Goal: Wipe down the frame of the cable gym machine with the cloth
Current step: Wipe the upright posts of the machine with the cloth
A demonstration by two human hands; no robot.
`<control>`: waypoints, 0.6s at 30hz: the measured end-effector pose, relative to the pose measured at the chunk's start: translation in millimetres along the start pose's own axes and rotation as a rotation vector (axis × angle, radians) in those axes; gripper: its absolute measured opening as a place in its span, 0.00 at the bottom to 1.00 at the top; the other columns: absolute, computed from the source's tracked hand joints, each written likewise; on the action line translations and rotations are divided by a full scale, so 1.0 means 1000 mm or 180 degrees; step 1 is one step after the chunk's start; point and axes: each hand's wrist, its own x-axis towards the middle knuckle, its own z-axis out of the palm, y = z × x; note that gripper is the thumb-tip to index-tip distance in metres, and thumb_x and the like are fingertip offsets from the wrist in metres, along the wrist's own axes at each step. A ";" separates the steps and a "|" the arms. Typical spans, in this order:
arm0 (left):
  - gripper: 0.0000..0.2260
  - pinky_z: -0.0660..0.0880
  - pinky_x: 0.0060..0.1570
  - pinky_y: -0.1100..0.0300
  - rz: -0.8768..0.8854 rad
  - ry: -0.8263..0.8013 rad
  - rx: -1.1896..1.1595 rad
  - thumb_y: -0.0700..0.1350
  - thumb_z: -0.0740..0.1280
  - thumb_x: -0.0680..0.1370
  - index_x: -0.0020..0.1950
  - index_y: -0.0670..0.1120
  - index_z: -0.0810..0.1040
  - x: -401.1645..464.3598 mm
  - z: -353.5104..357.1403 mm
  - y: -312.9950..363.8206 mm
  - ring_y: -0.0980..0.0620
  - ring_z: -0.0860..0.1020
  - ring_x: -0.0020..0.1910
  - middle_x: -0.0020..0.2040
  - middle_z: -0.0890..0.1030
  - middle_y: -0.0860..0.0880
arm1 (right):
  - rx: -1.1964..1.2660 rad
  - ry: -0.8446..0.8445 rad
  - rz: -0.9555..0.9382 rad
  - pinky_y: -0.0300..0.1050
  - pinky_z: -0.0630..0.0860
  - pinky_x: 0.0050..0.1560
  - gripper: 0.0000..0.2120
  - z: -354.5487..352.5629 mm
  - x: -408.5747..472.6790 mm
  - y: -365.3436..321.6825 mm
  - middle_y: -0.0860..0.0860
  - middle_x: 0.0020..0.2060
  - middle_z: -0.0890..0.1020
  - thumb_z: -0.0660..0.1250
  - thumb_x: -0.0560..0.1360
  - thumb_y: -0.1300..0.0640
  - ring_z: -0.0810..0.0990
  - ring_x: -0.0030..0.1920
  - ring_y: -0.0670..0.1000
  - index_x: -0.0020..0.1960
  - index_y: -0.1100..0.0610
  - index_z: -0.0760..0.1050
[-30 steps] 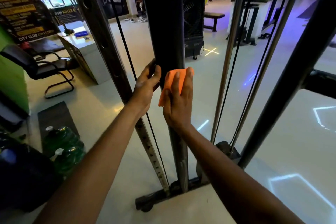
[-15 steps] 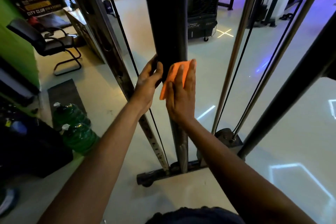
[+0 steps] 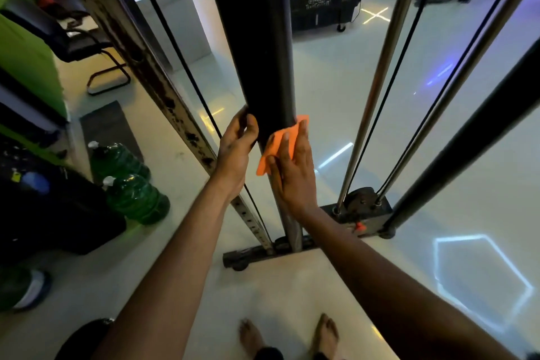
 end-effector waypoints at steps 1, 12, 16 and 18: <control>0.22 0.71 0.77 0.45 -0.0019 -0.0011 0.0035 0.57 0.60 0.88 0.82 0.55 0.70 0.001 -0.001 -0.002 0.55 0.78 0.73 0.74 0.80 0.54 | 0.0021 0.0139 -0.0017 0.71 0.67 0.78 0.41 0.000 0.012 -0.004 0.54 0.87 0.33 0.61 0.89 0.49 0.50 0.87 0.67 0.86 0.39 0.32; 0.23 0.70 0.78 0.50 -0.0035 -0.0227 0.0083 0.57 0.62 0.86 0.80 0.52 0.71 0.009 -0.009 -0.043 0.56 0.75 0.75 0.74 0.80 0.54 | -0.0336 -0.0266 0.0330 0.78 0.67 0.74 0.51 0.046 -0.070 0.044 0.56 0.86 0.32 0.68 0.86 0.53 0.53 0.85 0.72 0.85 0.39 0.27; 0.27 0.72 0.77 0.49 0.0111 -0.0329 0.0167 0.59 0.65 0.84 0.81 0.52 0.70 0.018 -0.019 -0.057 0.56 0.76 0.74 0.74 0.79 0.54 | -0.0300 0.0291 0.0131 0.77 0.54 0.81 0.48 0.047 -0.031 0.025 0.52 0.85 0.29 0.65 0.88 0.51 0.43 0.86 0.70 0.85 0.41 0.27; 0.26 0.73 0.76 0.45 0.0207 -0.0400 0.0238 0.60 0.65 0.85 0.82 0.53 0.70 0.024 -0.024 -0.067 0.54 0.76 0.75 0.75 0.79 0.54 | -0.0402 0.0482 -0.0012 0.75 0.57 0.81 0.49 0.053 -0.023 0.031 0.51 0.85 0.29 0.68 0.87 0.52 0.43 0.87 0.69 0.86 0.40 0.29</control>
